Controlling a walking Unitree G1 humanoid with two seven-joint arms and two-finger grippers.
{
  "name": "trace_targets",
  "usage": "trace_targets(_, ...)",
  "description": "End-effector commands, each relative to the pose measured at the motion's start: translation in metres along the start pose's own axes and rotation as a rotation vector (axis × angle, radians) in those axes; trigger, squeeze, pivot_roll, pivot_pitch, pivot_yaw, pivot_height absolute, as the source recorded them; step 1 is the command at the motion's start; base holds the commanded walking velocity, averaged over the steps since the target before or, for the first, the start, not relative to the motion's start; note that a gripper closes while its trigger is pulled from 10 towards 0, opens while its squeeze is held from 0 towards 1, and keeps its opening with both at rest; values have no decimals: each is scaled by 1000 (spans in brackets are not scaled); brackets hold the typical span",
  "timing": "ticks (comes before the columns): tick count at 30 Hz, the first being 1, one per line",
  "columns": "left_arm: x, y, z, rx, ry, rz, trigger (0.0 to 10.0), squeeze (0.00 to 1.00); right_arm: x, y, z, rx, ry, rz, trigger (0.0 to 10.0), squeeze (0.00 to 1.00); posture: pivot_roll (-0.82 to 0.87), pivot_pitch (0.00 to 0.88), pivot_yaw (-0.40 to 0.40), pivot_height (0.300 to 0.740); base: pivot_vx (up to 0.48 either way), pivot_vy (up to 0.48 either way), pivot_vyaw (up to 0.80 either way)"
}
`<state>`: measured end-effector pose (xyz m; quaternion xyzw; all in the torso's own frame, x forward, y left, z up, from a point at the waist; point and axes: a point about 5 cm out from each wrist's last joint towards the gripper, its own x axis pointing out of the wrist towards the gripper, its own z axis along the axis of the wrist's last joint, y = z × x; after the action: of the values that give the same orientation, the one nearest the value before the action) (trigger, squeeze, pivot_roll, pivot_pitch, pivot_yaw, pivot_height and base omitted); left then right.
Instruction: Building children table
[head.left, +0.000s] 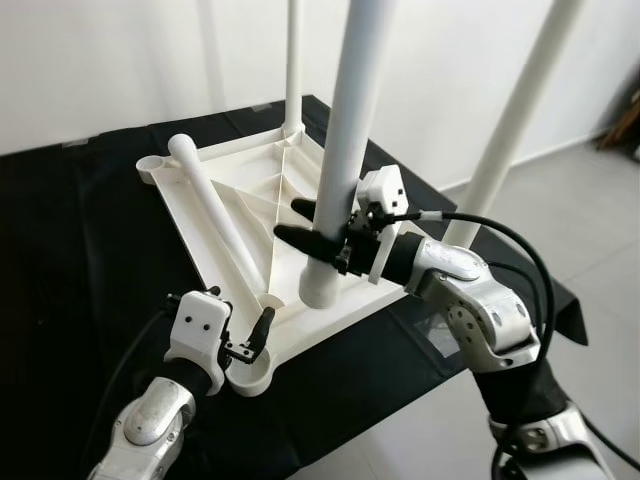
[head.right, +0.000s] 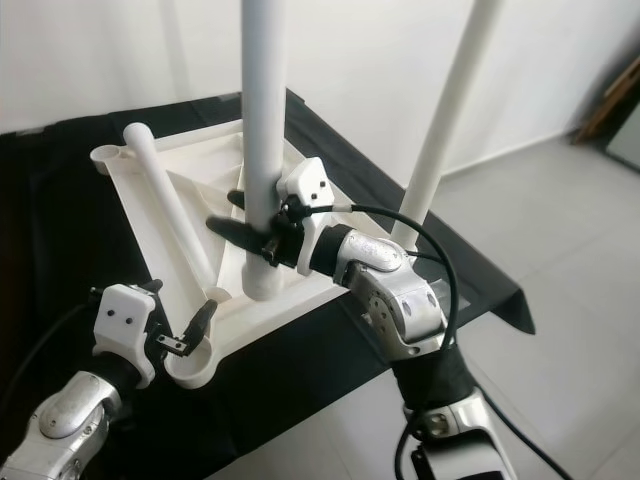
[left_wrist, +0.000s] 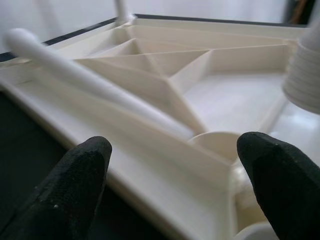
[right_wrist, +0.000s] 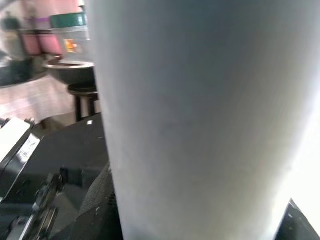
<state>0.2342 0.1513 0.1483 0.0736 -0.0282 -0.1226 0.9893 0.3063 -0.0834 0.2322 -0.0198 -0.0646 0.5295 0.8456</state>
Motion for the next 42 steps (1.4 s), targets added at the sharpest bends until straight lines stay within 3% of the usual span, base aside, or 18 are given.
trace_targets(1, -2, 8, -4, 6, 12, 42, 10000, 0, 5, 13, 4, -26, -14, 86, 10000, 0, -2, 37, 6, 740, 0, 480, 0)
trace_targets(12, -3, 19, 1, 36, -36, 56, 10000, 0, -5, 25, -2, -33, 7, 232, 10000, 0, 1, 19, 9, 740, 0, 379, 0)
trace_targets(20, -8, 9, -6, 65, -18, 8, 10000, 0, -17, 23, 0, -16, 10, 283, 10000, 0, -2, 25, 11, 740, 0, 0, 0)
trace_targets(31, -23, -6, -27, 90, 44, -25, 10000, 0, -34, 18, -2, 4, 55, 302, 10000, 0, -4, 54, 23, 740, 0, 0, -800)
trace_targets(35, -25, -6, -29, 54, 40, 4, 10000, 0, -36, 14, 1, -11, 38, 278, 10000, 0, -6, 64, 23, 740, 0, 0, -800)
trace_targets(42, -27, -9, -29, -9, 42, -1, 10000, 0, -32, 13, 1, -27, 36, 274, 10000, 0, -10, 91, 27, 740, 0, 0, 0)
